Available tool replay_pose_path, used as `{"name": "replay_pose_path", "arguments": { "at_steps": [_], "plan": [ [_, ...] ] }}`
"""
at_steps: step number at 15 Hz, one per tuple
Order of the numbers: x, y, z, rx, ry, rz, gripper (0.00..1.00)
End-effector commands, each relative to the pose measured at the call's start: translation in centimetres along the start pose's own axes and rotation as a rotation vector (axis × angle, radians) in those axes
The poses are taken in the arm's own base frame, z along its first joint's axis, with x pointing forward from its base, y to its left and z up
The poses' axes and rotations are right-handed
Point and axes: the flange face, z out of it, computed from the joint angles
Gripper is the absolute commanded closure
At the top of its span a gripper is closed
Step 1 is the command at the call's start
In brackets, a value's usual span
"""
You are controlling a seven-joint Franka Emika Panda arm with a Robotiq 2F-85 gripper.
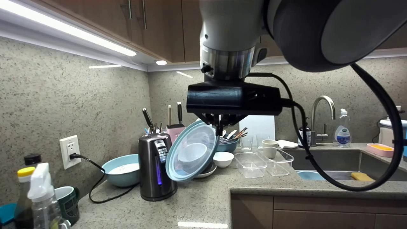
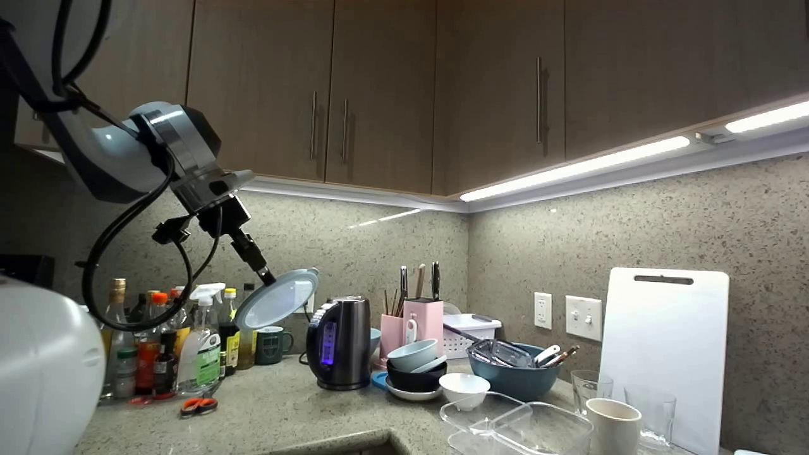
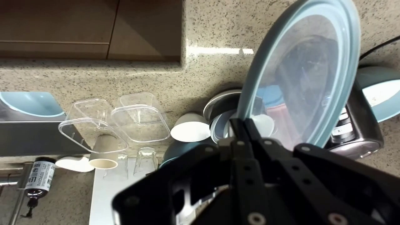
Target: Pick up the lid on the left and put it inside the sink
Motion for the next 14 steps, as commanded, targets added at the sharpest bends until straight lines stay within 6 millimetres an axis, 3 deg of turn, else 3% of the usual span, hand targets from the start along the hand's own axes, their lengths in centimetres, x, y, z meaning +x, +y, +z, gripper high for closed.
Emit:
{"name": "replay_pose_path", "arguments": {
  "at_steps": [1, 3, 5, 9, 14],
  "plan": [
    [0.0, -0.1, 0.1, -0.002, -0.002, 0.000, 0.97],
    [1.0, 0.6, 0.0, -0.001, 0.015, 0.053, 0.99],
    [3.4, 3.8, -0.2, -0.028, 0.045, 0.191, 0.99],
    [6.5, 12.0, -0.5, -0.104, 0.054, 0.391, 0.99],
    [6.9, 22.9, -0.2, -0.236, 0.067, 0.616, 0.99]
  ]
}}
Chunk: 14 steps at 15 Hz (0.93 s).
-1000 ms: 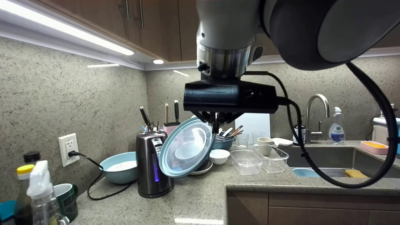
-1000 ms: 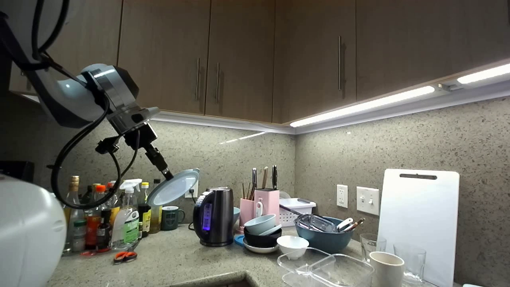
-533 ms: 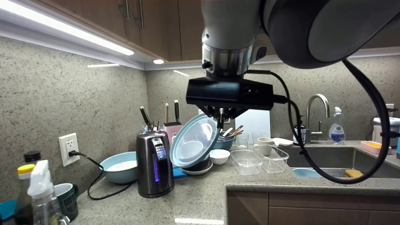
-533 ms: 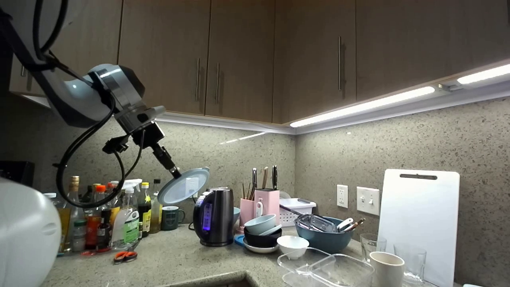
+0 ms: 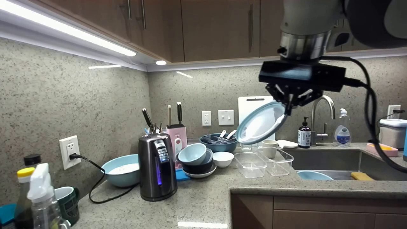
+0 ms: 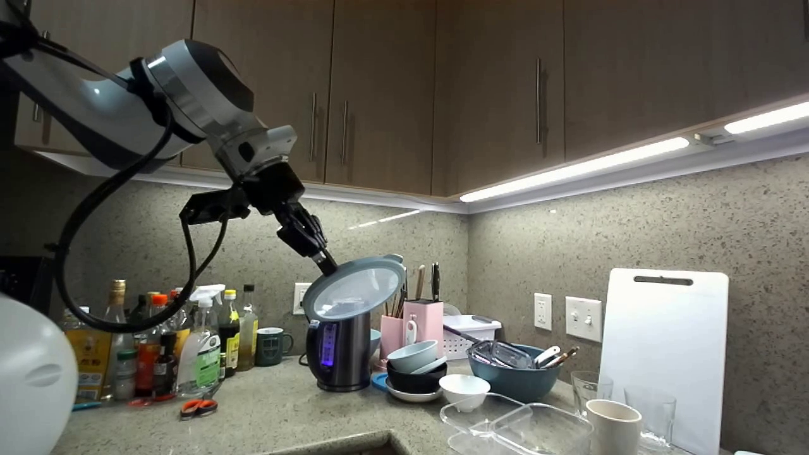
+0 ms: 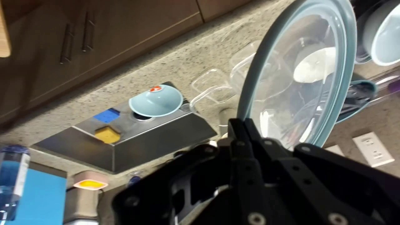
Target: Pick up the lid on the left and put it inside the sink
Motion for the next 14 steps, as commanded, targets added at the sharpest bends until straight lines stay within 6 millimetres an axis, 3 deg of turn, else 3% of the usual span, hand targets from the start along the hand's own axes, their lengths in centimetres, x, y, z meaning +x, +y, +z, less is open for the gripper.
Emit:
{"name": "replay_pose_path", "arguments": {
  "at_steps": [1, 4, 8, 11, 14],
  "plan": [
    [1.0, 1.8, 0.5, -0.029, 0.006, 0.043, 0.97],
    [2.1, 5.3, 1.0, -0.039, 0.009, 0.101, 0.97],
    [2.0, 5.6, 1.0, -0.035, 0.011, 0.104, 0.99],
    [6.0, 7.3, 2.6, -0.101, -0.011, 0.292, 0.99],
    [11.2, 12.1, 4.8, -0.175, -0.009, 0.450, 0.99]
  ]
}}
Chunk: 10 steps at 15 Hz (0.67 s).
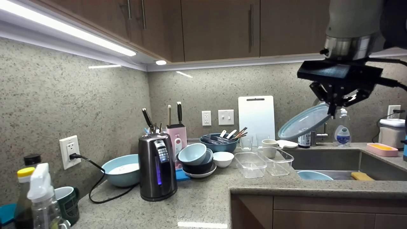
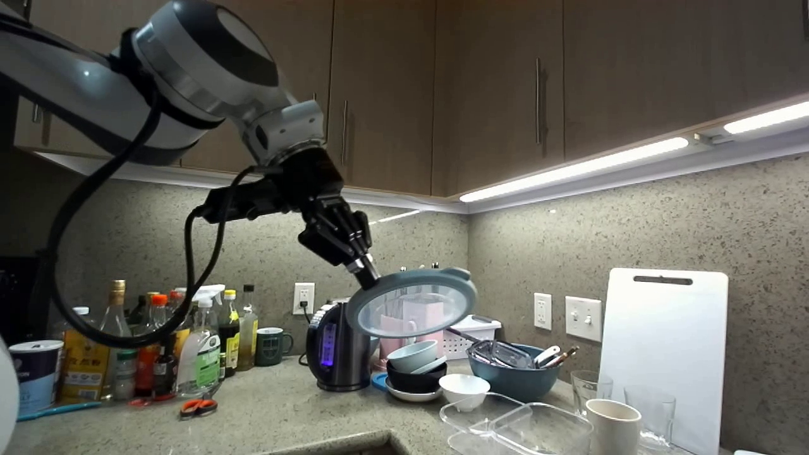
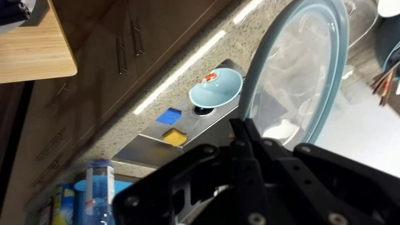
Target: Pick up the lid on the left and put it inside the sink
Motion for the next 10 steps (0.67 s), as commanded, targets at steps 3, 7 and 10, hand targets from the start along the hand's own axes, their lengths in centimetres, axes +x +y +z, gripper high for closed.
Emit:
{"name": "replay_pose_path", "arguments": {
  "at_steps": [3, 7, 10],
  "plan": [
    [10.6, 4.8, 3.9, -0.110, -0.004, 0.340, 0.99],
    [12.7, 5.6, 4.7, -0.151, -0.001, 0.400, 0.97],
    [12.2, 5.4, 4.4, -0.148, 0.009, 0.383, 0.97]
  ]
}}
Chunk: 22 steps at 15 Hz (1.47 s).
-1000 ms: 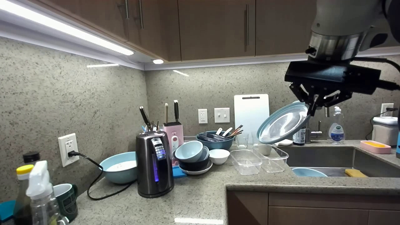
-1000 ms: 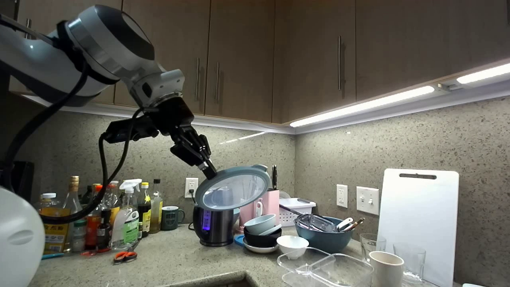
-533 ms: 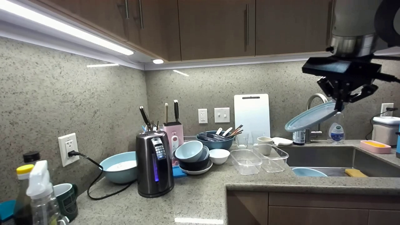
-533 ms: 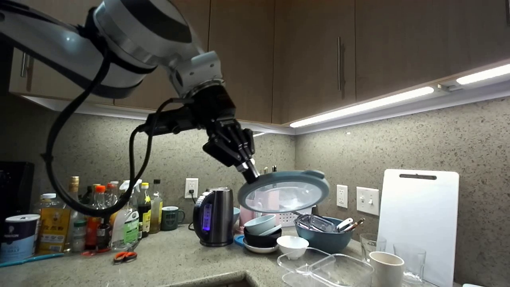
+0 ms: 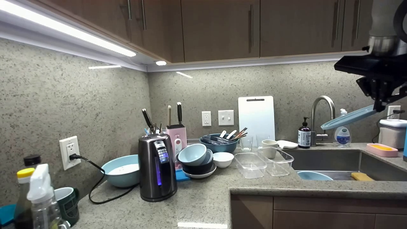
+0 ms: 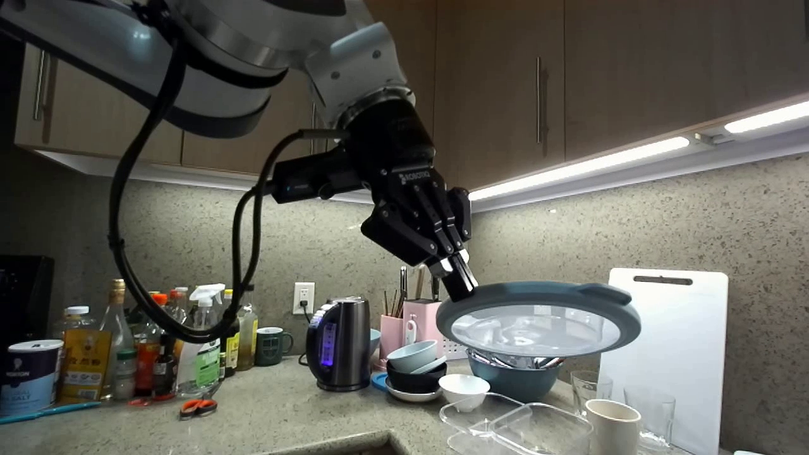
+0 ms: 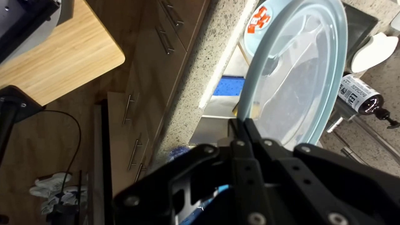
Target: Pick up the lid on the left and put it inside the sink
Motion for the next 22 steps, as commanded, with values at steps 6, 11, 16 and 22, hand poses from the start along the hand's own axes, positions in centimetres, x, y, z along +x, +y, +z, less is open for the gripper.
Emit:
{"name": "replay_pose_path", "arguments": {
  "at_steps": [6, 11, 16, 22],
  "plan": [
    [9.2, -2.2, 1.8, -0.071, -0.060, 0.147, 0.99],
    [17.2, -4.9, 3.2, -0.126, -0.089, 0.252, 0.99],
    [17.0, -4.8, 3.5, -0.126, -0.075, 0.258, 0.97],
    [19.8, -9.9, 6.3, -0.185, -0.116, 0.256, 0.99]
  ]
}}
